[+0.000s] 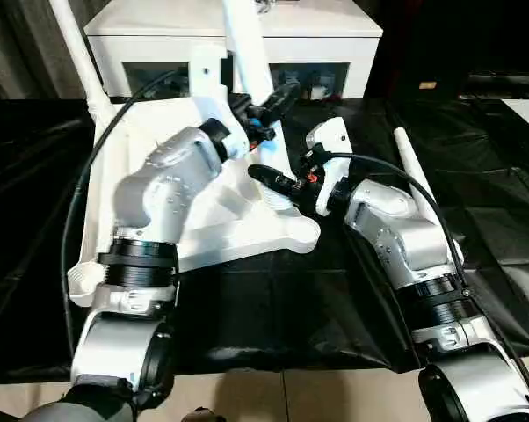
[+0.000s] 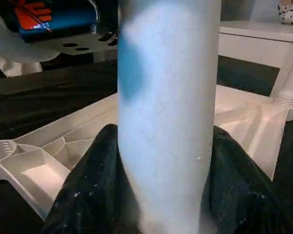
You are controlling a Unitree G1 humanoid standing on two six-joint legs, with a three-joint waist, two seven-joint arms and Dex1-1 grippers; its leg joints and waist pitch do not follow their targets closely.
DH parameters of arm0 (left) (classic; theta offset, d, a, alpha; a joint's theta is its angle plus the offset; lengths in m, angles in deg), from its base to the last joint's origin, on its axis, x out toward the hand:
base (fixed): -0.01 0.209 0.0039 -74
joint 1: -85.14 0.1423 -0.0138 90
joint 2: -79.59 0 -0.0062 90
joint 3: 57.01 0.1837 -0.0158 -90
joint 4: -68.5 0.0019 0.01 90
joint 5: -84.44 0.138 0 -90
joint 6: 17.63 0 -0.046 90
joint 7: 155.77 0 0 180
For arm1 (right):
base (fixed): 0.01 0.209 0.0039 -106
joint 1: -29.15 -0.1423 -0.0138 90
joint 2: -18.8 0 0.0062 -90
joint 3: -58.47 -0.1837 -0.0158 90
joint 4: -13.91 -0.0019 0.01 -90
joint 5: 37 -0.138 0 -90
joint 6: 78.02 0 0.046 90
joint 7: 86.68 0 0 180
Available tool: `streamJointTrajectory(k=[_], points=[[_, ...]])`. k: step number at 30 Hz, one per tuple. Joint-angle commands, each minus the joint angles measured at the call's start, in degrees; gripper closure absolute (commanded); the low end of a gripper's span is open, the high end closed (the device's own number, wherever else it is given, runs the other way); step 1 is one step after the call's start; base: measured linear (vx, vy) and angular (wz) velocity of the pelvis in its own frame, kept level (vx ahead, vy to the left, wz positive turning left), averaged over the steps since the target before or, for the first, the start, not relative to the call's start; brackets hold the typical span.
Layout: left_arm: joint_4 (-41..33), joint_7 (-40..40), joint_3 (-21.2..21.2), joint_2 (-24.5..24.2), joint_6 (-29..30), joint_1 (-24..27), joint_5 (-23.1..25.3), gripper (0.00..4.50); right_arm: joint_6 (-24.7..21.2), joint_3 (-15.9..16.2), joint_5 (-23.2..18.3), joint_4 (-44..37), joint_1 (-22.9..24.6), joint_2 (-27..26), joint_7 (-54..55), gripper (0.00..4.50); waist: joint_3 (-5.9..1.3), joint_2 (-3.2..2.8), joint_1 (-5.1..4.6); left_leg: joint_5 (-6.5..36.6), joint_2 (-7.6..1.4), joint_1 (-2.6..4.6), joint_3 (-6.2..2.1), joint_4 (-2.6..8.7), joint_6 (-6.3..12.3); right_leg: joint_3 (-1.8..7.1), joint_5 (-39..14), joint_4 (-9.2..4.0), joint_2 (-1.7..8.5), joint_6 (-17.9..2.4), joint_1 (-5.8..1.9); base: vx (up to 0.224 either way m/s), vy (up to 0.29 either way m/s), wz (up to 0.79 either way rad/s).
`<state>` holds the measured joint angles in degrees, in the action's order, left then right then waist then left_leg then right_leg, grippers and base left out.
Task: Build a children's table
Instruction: Pick table leg
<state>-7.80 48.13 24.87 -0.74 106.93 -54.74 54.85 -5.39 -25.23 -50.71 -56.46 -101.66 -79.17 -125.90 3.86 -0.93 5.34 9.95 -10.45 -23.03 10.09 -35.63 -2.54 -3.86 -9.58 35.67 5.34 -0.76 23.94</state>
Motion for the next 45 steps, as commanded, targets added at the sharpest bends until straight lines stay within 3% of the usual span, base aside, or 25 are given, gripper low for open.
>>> streamJointTrajectory(k=[1,2,5,6,7,10,11,13,18,20,26,27,31,32,33,36,45], points=[[-2.6,4.2,0.2,-0.7,2.3,0.0,-2.9,2.61,-0.7,-2.5,-1.3,2.1,-1.8,0.4,1.1,2.00,-4.81,0.52,0.02,10.5,-2.02,1.45,-0.63,4.55,0.59,2.20,-9.7,-3.70,2.90,-11.8,-3.25,0.000,0.000,0.00],[-3.1,6.4,1.3,-1.5,3.4,0.2,-3.2,2.62,-1.9,-3.0,-2.7,2.2,-2.1,0.8,-0.8,1.85,-4.81,0.82,-0.04,10.8,-1.99,1.53,-0.58,4.57,0.71,2.20,-10.5,-3.85,2.92,-11.7,-3.26,0.000,0.000,0.00],[-4.3,10.8,3.6,-3.1,5.4,0.6,-4.0,2.62,-5.6,-3.9,-6.5,2.0,-2.9,2.4,-6.2,1.69,-4.84,0.56,0.13,10.4,-2.14,1.58,-0.68,4.55,1.02,2.19,-9.5,-3.55,2.86,-12.2,-3.26,0.000,0.000,0.00],[-4.3,11.1,3.8,-3.2,5.5,0.6,-4.0,2.62,-5.9,-3.9,-6.7,2.0,-2.9,2.7,-6.9,1.45,-4.89,0.49,0.18,9.7,-2.25,1.60,-0.67,4.53,1.23,2.19,-8.1,-3.37,2.81,-12.6,-3.26,0.000,0.000,0.00],[-4.7,14.7,5.9,-4.7,6.6,0.7,-4.4,2.62,-8.9,-3.0,-8.8,1.6,-3.1,5.9,-14.6,1.42,-4.85,-0.11,0.08,10.2,-2.05,1.72,-0.63,4.46,1.42,2.11,-7.5,-3.55,2.53,-12.8,-3.26,0.000,0.000,0.00],[-4.2,16.8,7.2,-5.3,6.7,0.6,-4.2,2.62,-11.4,-2.9,-10.3,1.6,-3.4,8.0,-19.1,1.31,-4.91,0.06,0.57,9.4,-2.14,1.54,-0.58,4.40,1.45,2.17,-5.2,-3.22,2.70,-13.8,-3.49,0.000,0.000,0.00],[-3.8,17.2,7.4,-5.2,6.6,0.4,-4.1,2.62,-12.2,-3.0,-10.7,1.7,-3.7,8.7,-20.1,1.17,-4.98,-0.29,0.57,9.2,-2.09,1.49,-0.64,4.33,1.36,2.14,-4.7,-3.11,2.77,-13.9,-3.61,0.000,0.000,0.00],[-3.5,19.4,8.4,-5.4,6.6,0.2,-4.0,2.62,-13.2,-2.9,-10.5,2.8,-4.6,9.9,-21.0,0.98,-5.01,-0.18,0.48,9.4,-2.04,1.55,-0.58,4.25,1.37,2.14,-5.1,-3.30,2.78,-14.1,-3.62,0.000,0.000,0.00],[-3.0,22.3,10.0,-5.6,6.4,-0.3,-3.5,2.62,-16.5,-1.7,-11.6,3.1,-6.2,12.7,-25.1,0.98,-4.87,-0.04,0.25,10.8,-2.05,1.52,-0.62,4.27,0.73,2.10,-8.0,-3.53,2.85,-14.1,-3.72,0.000,0.000,0.00],[-2.6,22.6,10.4,-5.6,6.2,-0.6,-3.6,2.62,-18.3,-1.8,-12.9,2.4,-6.9,13.6,-27.5,0.98,-4.89,0.29,0.22,10.6,-2.10,1.51,-0.59,4.21,0.96,2.13,-8.5,-3.57,2.80,-13.9,-3.75,0.000,0.000,0.00],[-2.1,21.9,9.2,-5.2,5.3,-0.6,-3.8,2.62,-18.5,-2.4,-13.2,3.5,-7.8,13.3,-28.7,0.98,-4.96,0.55,0.27,9.4,-2.13,1.44,-0.56,4.08,1.30,2.09,-8.4,-3.49,2.93,-14.2,-3.63,0.000,0.000,0.00],[-2.0,21.9,9.1,-5.2,5.1,-0.6,-3.8,2.62,-18.6,-2.5,-13.3,3.6,-7.8,13.2,-28.6,1.24,-4.98,0.48,0.29,9.2,-2.16,1.45,-0.60,4.09,1.33,2.09,-8.2,-3.41,2.93,-14.3,-3.62,0.000,0.000,0.00],[-1.3,18.8,7.9,-4.4,3.4,-0.4,-2.6,2.62,-18.8,-2.8,-13.8,4.0,-7.6,12.5,-28.1,1.36,-5.01,0.57,0.34,8.9,-2.12,1.43,-0.56,4.02,1.72,2.08,-7.7,-3.42,2.92,-14.3,-3.63,0.000,0.000,0.00],[-0.8,18.3,6.8,-3.9,4.3,-0.6,-3.7,2.62,-19.0,-2.8,-14.0,3.8,-7.4,12.3,-27.9,1.62,-5.01,0.53,0.38,8.8,-2.11,1.44,-0.56,4.01,1.75,2.07,-7.9,-3.41,2.93,-14.2,-3.62,0.000,0.000,0.00],[-0.5,18.3,5.5,-3.8,6.4,-0.9,-5.6,2.27,-19.2,-3.0,-14.2,3.7,-7.3,11.8,-27.6,1.68,-5.00,0.50,0.44,8.8,-2.12,1.46,-0.55,4.01,1.68,2.07,-8.1,-3.41,2.98,-14.3,-3.61,0.000,0.000,0.00],[-0.2,17.9,4.5,-4.0,7.3,-1.5,-6.3,1.90,-18.8,-3.1,-14.1,3.9,-7.2,11.3,-26.9,1.89,-5.01,0.40,0.52,8.7,-2.13,1.49,-0.58,4.03,1.59,2.03,-8.0,-3.36,2.88,-14.5,-3.47,0.000,0.000,0.00],[5.2,16.6,1.6,-5.5,3.0,-6.1,-4.6,1.19,-18.5,-3.5,-13.8,3.7,-6.7,10.4,-25.5,2.63,-5.10,-0.04,0.96,9.6,-2.11,1.64,-0.67,4.14,0.61,2.02,-6.6,-3.29,2.84,-14.1,-3.54,0.000,0.000,0.00]])
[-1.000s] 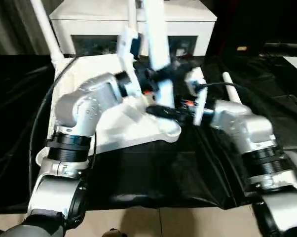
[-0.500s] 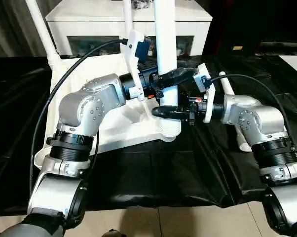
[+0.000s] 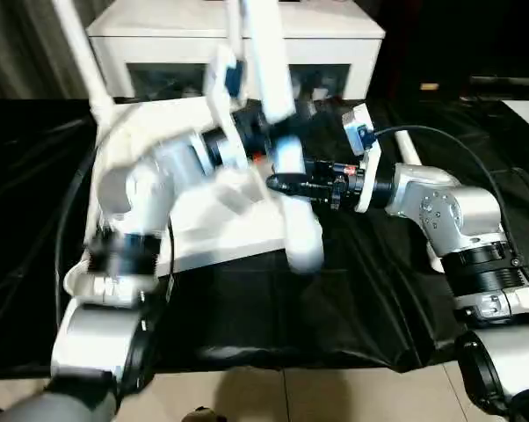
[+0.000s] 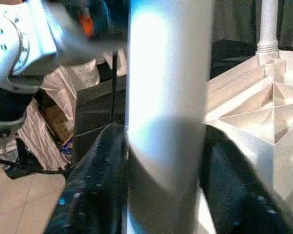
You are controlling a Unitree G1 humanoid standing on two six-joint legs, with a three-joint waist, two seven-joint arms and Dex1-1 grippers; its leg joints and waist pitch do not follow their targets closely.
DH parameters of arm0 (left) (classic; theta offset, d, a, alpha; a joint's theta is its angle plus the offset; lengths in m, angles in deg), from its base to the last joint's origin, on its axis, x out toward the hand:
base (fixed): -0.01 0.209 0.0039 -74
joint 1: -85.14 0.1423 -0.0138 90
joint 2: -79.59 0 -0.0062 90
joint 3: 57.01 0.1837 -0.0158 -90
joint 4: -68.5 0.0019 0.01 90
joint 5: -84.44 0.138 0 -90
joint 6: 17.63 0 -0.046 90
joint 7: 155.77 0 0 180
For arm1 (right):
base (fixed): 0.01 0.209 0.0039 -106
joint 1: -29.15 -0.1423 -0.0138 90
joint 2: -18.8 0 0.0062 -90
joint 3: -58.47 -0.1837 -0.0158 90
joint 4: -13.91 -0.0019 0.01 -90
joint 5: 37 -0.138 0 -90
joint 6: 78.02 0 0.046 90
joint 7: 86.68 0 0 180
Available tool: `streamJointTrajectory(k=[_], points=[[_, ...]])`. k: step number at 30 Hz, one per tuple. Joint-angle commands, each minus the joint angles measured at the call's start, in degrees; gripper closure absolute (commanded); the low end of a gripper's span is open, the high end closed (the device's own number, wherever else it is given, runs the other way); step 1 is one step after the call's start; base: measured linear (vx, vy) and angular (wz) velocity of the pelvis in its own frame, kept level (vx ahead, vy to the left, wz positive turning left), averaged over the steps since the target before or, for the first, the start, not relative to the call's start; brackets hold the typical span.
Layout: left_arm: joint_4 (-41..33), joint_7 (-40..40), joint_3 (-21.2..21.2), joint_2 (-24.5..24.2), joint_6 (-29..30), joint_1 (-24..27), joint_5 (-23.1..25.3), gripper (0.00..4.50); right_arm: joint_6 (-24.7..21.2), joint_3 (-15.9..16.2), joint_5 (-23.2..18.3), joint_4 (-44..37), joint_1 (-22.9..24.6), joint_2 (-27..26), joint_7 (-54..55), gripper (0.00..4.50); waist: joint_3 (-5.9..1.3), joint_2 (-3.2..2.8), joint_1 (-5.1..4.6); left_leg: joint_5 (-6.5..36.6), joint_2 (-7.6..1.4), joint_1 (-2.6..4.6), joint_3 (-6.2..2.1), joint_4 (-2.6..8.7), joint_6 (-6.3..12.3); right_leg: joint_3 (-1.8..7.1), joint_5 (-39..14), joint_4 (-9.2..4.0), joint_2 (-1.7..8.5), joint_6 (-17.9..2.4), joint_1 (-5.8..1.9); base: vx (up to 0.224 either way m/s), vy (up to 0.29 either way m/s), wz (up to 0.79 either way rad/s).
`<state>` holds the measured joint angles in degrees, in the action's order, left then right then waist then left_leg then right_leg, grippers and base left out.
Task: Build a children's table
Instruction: Pick table leg
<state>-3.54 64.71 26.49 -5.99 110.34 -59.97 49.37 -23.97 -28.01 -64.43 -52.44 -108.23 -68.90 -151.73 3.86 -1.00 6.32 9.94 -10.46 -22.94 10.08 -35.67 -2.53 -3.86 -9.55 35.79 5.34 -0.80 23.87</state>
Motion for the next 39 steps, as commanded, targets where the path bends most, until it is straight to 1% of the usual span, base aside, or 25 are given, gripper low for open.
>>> streamJointTrajectory(k=[1,2,4,5,6,8,9,11,13,14,15,16,19,20,24,25,27,28,29,30,31,33,35,36,39], points=[[1.2,-0.1,-0.1,-0.4,-0.5,-1.2,1.1,1.11,0.1,-0.8,-0.1,-0.4,-0.1,0.2,0.5,2.76,-5.05,0.06,0.01,9.6,-2.08,1.49,-0.69,4.18,0.65,2.02,-6.6,-3.42,2.85,-14.1,-3.46,0.000,0.000,0.00],[1.5,-0.6,-0.3,-0.4,-0.1,-1.4,1.1,1.11,-0.1,-1.0,-0.2,-0.4,0.0,0.3,0.6,2.76,-5.07,-0.03,0.05,9.6,-2.04,1.52,-0.62,4.16,0.58,2.01,-6.7,-3.45,2.81,-14.0,-3.44,0.000,0.000,0.00],[2.3,-2.1,-1.4,0.1,0.9,-1.8,0.5,0.90,-0.4,-1.3,-0.3,-0.7,0.2,0.3,0.8,2.91,-5.12,-0.13,0.10,9.8,-2.08,1.56,-0.64,4.14,0.41,2.01,-6.5,-3.42,2.84,-14.1,-3.46,0.000,0.000,0.00],[2.4,-2.4,-1.3,0.2,1.3,-1.7,0.5,0.90,-0.5,-1.5,-0.3,-0.8,0.2,0.3,1.3,2.91,-5.10,0.15,0.07,9.6,-2.09,1.56,-0.61,4.17,0.40,2.02,-6.1,-3.40,2.83,-14.2,-3.49,0.000,0.000,0.00],[2.9,-2.9,-1.1,0.4,1.3,-1.8,0.7,0.90,-0.5,-1.8,-0.3,-0.7,0.3,0.1,2.0,2.92,-5.11,0.00,0.10,9.7,-2.09,1.57,-0.64,4.16,0.37,2.01,-6.4,-3.35,2.86,-14.3,-3.46,0.000,0.000,0.00],[3.8,-2.7,-0.4,0.7,0.1,-2.2,1.6,0.90,-0.5,-2.3,-0.4,-0.6,0.4,-0.2,2.8,2.93,-5.10,0.06,0.11,9.8,-2.03,1.54,-0.64,4.17,0.34,2.01,-6.9,-3.50,2.88,-14.1,-3.51,0.000,0.000,0.00],[4.6,-3.5,-0.8,1.2,-0.1,-2.8,1.5,0.90,-0.3,-2.2,-0.3,-0.6,0.3,-0.2,3.0,2.93,-5.13,-0.11,0.15,9.7,-2.04,1.57,-0.67,4.16,0.30,2.00,-6.9,-3.46,2.89,-14.1,-3.49,0.000,0.000,0.00],[5.3,-3.5,-0.7,1.3,-0.4,-3.4,1.6,1.24,0.1,-1.9,0.1,-0.5,0.3,-0.2,3.0,2.93,-5.14,0.03,0.14,9.7,-1.98,1.48,-0.65,4.11,0.42,2.00,-6.5,-3.52,2.91,-14.1,-3.59,0.000,0.000,0.00],[5.7,-3.1,-0.9,1.2,-1.1,-3.6,1.5,1.27,1.1,-2.2,0.6,0.5,-0.2,-0.2,3.6,2.93,-5.14,-0.16,0.22,9.6,-2.01,1.40,-0.73,4.14,0.42,1.97,-6.5,-3.51,2.97,-14.1,-3.60,0.000,0.000,0.00],[5.7,-3.0,-1.0,1.0,-1.3,-3.6,1.5,1.27,1.6,-2.4,0.9,1.1,-0.5,-0.2,4.1,2.93,-5.16,-0.11,0.14,9.8,-2.04,1.48,-0.73,4.17,0.30,1.96,-6.4,-3.48,2.94,-14.1,-3.59,0.000,0.000,0.00],[5.7,-3.1,-1.2,1.0,-1.3,-3.5,1.4,1.54,2.0,-2.6,1.0,1.5,-0.7,-0.3,4.4,2.93,-5.18,-0.09,0.12,9.8,-2.06,1.51,-0.71,4.15,0.24,1.95,-5.9,-3.42,2.92,-14.4,-3.53,0.000,0.000,0.00],[5.3,-2.5,-1.2,0.7,-0.6,-3.4,1.2,1.66,2.6,-2.8,1.3,1.7,-0.8,-0.3,4.7,2.93,-5.18,-0.10,0.12,9.8,-2.06,1.53,-0.69,4.15,0.22,1.96,-5.9,-3.42,2.95,-14.5,-3.53,0.000,0.000,0.00],[4.5,-1.2,-0.9,-0.1,0.2,-3.5,1.0,1.74,4.5,-3.3,1.6,1.8,-0.9,-0.5,5.4,2.94,-5.15,0.10,0.17,9.4,-2.04,1.50,-0.65,4.12,0.52,1.99,-5.8,-3.33,2.98,-14.6,-3.55,0.000,0.000,0.00],[4.5,-0.8,-0.8,-0.3,0.2,-3.7,1.1,1.91,4.9,-3.5,1.6,1.9,-1.0,-0.6,5.6,2.94,-5.13,0.03,0.16,9.5,-2.04,1.51,-0.64,4.13,0.55,1.98,-6.0,-3.36,2.97,-14.6,-3.56,0.000,0.000,0.00],[5.2,-0.1,-1.3,-0.8,0.0,-5.2,0.7,2.30,4.7,-4.0,1.0,2.2,-1.4,-0.5,5.3,2.94,-5.09,-0.10,0.13,10.0,-2.09,1.62,-0.63,4.17,0.60,1.94,-6.3,-3.39,2.88,-14.8,-3.47,0.000,0.000,0.00],[5.6,0.0,-1.4,-1.0,-0.2,-5.7,0.8,2.39,4.7,-4.1,1.0,2.5,-1.5,-0.4,5.4,2.59,-5.10,-0.09,0.15,10.1,-2.09,1.63,-0.64,4.17,0.59,1.95,-6.2,-3.38,2.88,-14.8,-3.48,0.000,0.000,0.00],[6.4,0.4,-1.6,-1.4,-0.5,-6.4,0.8,2.57,4.7,-4.6,0.8,3.3,-1.7,-0.5,5.9,2.24,-5.08,-0.09,0.14,10.2,-2.03,1.62,-0.62,4.16,0.53,1.96,-6.3,-3.42,2.88,-14.8,-3.49,0.000,0.000,0.00],[6.5,0.7,-1.6,-1.5,-0.4,-6.5,0.8,2.60,4.8,-4.9,0.7,3.8,-1.8,-0.6,6.3,2.24,-5.06,-0.49,0.10,10.5,-2.02,1.62,-0.65,4.19,0.32,1.95,-6.4,-3.47,2.82,-14.8,-3.43,0.000,0.000,0.00],[6.4,0.8,-1.6,-1.5,-0.3,-6.4,0.7,2.79,4.9,-5.1,0.7,3.9,-1.9,-0.7,6.5,2.04,-5.08,-0.49,0.08,10.7,-2.05,1.67,-0.65,4.20,0.07,1.94,-6.3,-3.47,2.88,-15.0,-3.43,0.000,0.000,0.00],[5.9,1.2,-1.4,-1.5,0.1,-6.0,0.5,2.79,5.3,-5.2,0.9,4.1,-1.9,-0.7,6.8,2.04,-5.06,-0.37,0.09,10.8,-2.03,1.60,-0.65,4.20,-0.06,1.95,-5.9,-3.41,2.88,-15.1,-3.52,0.000,0.000,0.00],[5.3,1.7,-1.1,-1.5,0.5,-5.5,0.3,2.91,5.4,-5.4,0.9,4.3,-1.9,-0.9,7.1,1.90,-5.10,-0.36,0.10,10.7,-2.01,1.56,-0.66,4.18,-0.01,1.93,-5.7,-3.34,2.87,-15.1,-3.58,0.000,0.000,0.00],[4.8,1.9,-0.8,-1.2,0.6,-5.0,0.4,2.95,5.8,-5.6,1.2,4.5,-1.9,-1.0,7.7,1.74,-5.14,-0.37,0.07,10.0,-2.02,1.53,-0.66,4.14,0.26,1.93,-4.8,-3.26,2.90,-15.3,-3.61,0.000,0.000,0.00],[4.6,1.9,-0.5,-1.0,0.6,-4.7,0.5,2.96,5.9,-5.6,1.5,4.8,-2.0,-0.9,8.0,1.72,-5.18,-0.32,0.10,9.8,-2.04,1.54,-0.64,4.12,0.41,1.92,-4.7,-3.24,2.92,-15.4,-3.64,0.000,0.000,0.00],[4.7,2.0,-0.2,-0.9,0.5,-4.7,0.7,2.98,5.6,-5.3,1.4,4.8,-2.0,-1.0,7.7,1.99,-5.15,-0.19,0.08,9.8,-2.04,1.55,-0.61,4.12,0.60,1.92,-4.5,-3.27,2.85,-15.5,-3.61,0.000,0.000,0.00],[4.9,2.4,0.2,-0.9,0.2,-4.7,1.0,2.98,5.3,-4.9,1.3,4.7,-2.0,-1.0,7.0,2.09,-5.07,-0.18,0.09,10.5,-2.08,1.58,-0.62,4.18,0.59,1.93,-5.9,-3.37,2.91,-15.3,-3.60,0.000,0.000,0.00]])
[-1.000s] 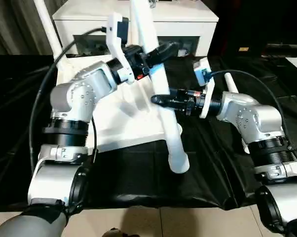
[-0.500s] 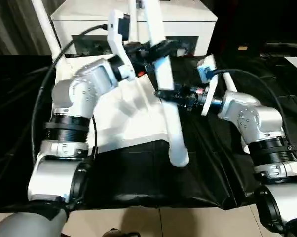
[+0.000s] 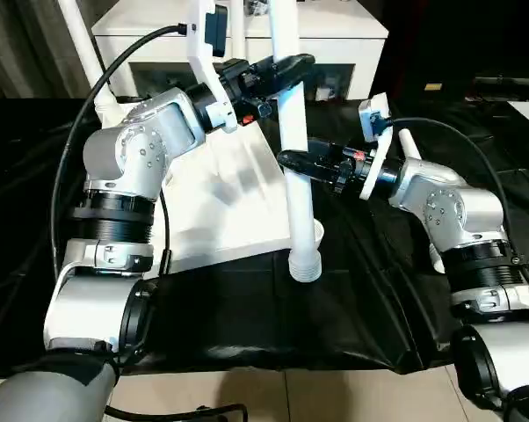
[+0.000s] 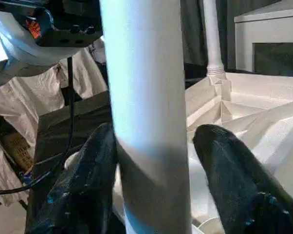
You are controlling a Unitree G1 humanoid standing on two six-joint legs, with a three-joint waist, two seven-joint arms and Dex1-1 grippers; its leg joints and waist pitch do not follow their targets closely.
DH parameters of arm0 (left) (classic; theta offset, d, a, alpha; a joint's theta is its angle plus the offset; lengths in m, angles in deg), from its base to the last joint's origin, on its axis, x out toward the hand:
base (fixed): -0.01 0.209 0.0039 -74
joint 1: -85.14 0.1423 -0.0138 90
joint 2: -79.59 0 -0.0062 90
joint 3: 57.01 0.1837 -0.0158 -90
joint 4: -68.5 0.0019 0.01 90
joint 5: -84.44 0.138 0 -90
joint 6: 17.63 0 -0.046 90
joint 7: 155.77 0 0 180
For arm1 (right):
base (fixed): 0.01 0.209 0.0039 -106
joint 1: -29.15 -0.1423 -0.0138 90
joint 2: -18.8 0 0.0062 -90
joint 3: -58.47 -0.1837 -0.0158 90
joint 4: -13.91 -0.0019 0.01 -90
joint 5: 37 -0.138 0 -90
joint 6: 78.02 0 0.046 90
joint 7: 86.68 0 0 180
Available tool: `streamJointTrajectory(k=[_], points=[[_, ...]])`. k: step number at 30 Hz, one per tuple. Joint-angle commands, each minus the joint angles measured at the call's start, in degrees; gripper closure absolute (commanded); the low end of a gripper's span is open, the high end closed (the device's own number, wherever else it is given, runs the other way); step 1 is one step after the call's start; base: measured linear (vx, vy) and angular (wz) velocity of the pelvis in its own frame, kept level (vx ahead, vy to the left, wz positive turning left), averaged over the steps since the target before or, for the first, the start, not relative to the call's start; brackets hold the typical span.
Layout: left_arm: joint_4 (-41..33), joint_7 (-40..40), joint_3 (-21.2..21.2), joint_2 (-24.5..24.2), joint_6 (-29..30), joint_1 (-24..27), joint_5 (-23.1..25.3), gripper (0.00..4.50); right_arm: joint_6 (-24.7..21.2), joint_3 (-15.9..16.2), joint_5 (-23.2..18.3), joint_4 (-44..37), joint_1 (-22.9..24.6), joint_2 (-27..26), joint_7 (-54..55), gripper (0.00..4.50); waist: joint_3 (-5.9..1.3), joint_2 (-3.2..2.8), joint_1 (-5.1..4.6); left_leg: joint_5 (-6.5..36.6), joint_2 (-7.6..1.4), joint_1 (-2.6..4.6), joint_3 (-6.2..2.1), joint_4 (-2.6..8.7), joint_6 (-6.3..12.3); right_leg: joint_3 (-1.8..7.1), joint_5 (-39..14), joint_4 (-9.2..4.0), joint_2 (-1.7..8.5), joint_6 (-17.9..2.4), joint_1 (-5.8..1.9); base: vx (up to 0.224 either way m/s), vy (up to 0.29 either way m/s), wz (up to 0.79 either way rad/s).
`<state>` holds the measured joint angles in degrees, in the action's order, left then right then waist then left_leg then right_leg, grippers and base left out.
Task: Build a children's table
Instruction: Pick table leg
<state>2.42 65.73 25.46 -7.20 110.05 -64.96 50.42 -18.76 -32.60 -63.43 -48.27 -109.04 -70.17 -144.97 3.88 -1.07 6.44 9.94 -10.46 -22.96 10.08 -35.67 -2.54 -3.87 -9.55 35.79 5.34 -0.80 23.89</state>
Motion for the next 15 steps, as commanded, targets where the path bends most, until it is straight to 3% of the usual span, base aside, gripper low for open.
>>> streamJointTrajectory(k=[1,11,14,15], points=[[-1.0,1.3,1.2,0.3,0.5,0.3,0.0,2.99,0.1,-0.3,0.3,0.6,-1.2,0.2,0.2,2.21,-5.10,-0.11,-0.02,10.5,-2.08,1.60,-0.62,4.19,0.59,1.94,-5.9,-3.37,2.91,-15.3,-3.62,0.000,0.000,0.00],[-1.5,2.6,1.8,0.0,-0.1,0.1,0.5,2.99,0.1,1.0,1.4,0.6,-1.0,0.4,-0.3,2.86,-5.08,-0.07,-0.03,10.4,-2.08,1.55,-0.64,4.22,0.38,1.98,-6.8,-3.42,2.92,-14.7,-3.58,0.000,0.000,0.00],[-2.2,3.1,3.4,-0.3,-4.7,0.8,3.3,2.99,0.3,0.5,1.5,1.1,-1.3,0.3,0.3,2.92,-5.07,-0.05,-0.02,10.5,-2.15,1.53,-0.69,4.26,0.49,1.99,-7.0,-3.56,3.05,-14.6,-3.64,0.000,0.000,0.00],[-2.4,3.1,3.4,-0.4,-4.0,1.2,3.1,2.44,0.6,0.2,1.5,1.3,-1.6,0.2,0.6,2.92,-5.07,-0.20,-0.01,10.4,-2.17,1.53,-0.69,4.28,0.28,1.99,-6.8,-3.43,2.98,-14.6,-3.56,0.000,0.000,0.00]])
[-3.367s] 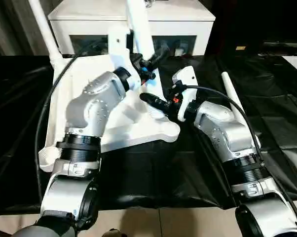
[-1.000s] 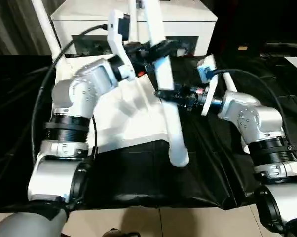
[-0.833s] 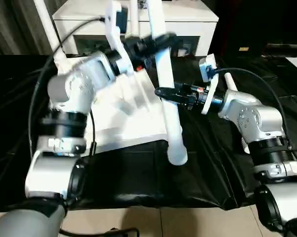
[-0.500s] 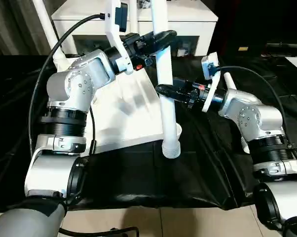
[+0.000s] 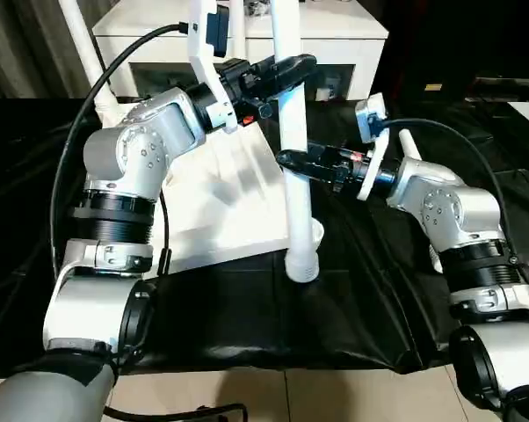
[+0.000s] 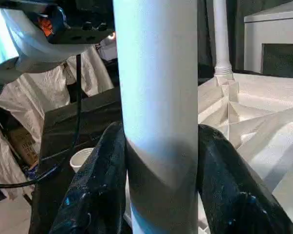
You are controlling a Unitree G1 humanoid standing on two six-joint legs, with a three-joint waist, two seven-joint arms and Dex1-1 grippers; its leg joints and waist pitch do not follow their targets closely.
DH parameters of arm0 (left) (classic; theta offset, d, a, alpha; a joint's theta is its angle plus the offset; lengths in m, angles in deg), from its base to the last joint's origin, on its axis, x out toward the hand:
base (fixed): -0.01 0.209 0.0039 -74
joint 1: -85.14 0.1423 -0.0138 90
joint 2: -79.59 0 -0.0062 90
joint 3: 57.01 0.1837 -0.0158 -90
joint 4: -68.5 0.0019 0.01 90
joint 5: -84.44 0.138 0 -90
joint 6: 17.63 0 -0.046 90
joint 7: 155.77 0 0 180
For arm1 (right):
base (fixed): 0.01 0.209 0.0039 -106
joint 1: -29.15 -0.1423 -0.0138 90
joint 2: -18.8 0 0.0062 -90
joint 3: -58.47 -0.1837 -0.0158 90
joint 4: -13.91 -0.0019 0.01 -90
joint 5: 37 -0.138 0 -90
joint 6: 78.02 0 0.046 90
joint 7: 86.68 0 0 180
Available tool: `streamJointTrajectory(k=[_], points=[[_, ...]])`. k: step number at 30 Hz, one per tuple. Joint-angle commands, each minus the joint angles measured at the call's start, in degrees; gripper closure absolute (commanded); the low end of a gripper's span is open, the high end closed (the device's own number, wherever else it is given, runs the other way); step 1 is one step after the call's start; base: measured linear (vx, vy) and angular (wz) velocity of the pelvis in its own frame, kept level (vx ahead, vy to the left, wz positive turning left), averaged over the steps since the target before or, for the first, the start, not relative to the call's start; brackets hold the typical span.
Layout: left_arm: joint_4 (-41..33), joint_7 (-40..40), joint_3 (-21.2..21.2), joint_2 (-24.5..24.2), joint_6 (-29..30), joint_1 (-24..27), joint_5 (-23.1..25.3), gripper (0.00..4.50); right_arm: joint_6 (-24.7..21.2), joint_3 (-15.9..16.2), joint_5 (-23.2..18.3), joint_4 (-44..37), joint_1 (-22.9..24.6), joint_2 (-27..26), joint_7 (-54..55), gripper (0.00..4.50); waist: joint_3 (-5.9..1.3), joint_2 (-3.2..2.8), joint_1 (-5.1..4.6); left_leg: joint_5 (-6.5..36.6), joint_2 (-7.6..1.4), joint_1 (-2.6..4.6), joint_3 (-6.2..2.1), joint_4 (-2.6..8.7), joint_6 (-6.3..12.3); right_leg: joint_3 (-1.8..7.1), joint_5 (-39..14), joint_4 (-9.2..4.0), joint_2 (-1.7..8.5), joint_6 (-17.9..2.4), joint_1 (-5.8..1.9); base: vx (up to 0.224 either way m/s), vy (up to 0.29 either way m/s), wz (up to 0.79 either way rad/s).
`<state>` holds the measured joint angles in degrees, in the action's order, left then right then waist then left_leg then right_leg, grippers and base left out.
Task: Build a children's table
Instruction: Pick table leg
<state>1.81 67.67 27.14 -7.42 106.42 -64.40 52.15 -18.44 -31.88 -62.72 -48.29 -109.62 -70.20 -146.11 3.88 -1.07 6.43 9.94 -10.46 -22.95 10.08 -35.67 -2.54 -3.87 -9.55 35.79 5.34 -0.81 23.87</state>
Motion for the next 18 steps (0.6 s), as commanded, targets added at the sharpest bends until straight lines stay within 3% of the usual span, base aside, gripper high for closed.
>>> streamJointTrajectory(k=[1,6,7,11,13,16,18], points=[[-1.7,0.6,1.1,0.2,1.1,1.0,0.4,2.30,0.6,-0.9,0.7,1.8,-1.4,0.1,2.2,2.92,-5.08,-0.21,-0.09,10.6,-2.19,1.58,-0.65,4.28,0.08,2.00,-6.5,-3.32,2.96,-14.9,-3.48,0.000,0.000,0.00],[-5.3,1.9,3.3,0.6,3.2,5.1,-0.1,1.85,1.1,-1.3,0.5,1.8,-2.1,-0.1,2.3,2.93,-5.08,-0.22,-0.16,10.6,-2.12,1.55,-0.61,4.29,0.11,2.01,-6.6,-3.37,2.89,-14.9,-3.48,0.000,0.000,0.00],[-5.5,1.6,3.5,0.7,3.0,5.3,0.1,1.81,1.0,-1.2,0.5,1.7,-2.1,-0.1,2.3,2.94,-5.15,0.11,-0.17,10.4,-2.20,1.56,-0.60,4.30,0.22,2.03,-6.2,-3.38,2.94,-14.9,-3.54,0.000,0.000,0.00],[-6.0,1.2,4.1,1.6,2.1,6.3,0.6,1.47,1.0,-1.1,0.8,1.7,-2.2,-0.3,2.1,2.94,-5.06,-0.15,-0.10,10.8,-2.19,1.61,-0.61,4.37,0.17,2.03,-6.9,-3.44,2.91,-14.6,-3.43,0.000,0.000,0.00],[-6.0,0.3,3.2,2.0,3.5,6.2,0.0,2.02,1.3,-1.0,1.0,1.9,-2.3,-0.4,1.9,2.94,-5.09,-0.06,-0.12,10.7,-2.15,1.60,-0.60,4.30,0.06,2.05,-6.6,-3.39,2.94,-14.6,-3.46,0.000,0.000,0.00],[-5.7,-0.1,3.2,1.9,3.7,6.0,0.4,1.86,1.6,-0.7,1.1,2.1,-2.3,-0.5,1.7,2.95,-5.09,-0.18,-0.17,10.8,-2.10,1.55,-0.63,4.29,0.21,2.03,-6.8,-3.43,2.96,-14.5,-3.49,0.000,0.000,0.00],[-5.3,-0.6,3.0,2.0,4.0,5.8,0.3,2.38,1.6,-0.6,1.2,1.8,-2.1,-0.5,1.7,2.95,-5.05,-0.11,-0.20,10.7,-2.12,1.55,-0.63,4.33,0.21,2.02,-6.9,-3.47,2.90,-14.5,-3.46,0.000,0.000,0.00]])
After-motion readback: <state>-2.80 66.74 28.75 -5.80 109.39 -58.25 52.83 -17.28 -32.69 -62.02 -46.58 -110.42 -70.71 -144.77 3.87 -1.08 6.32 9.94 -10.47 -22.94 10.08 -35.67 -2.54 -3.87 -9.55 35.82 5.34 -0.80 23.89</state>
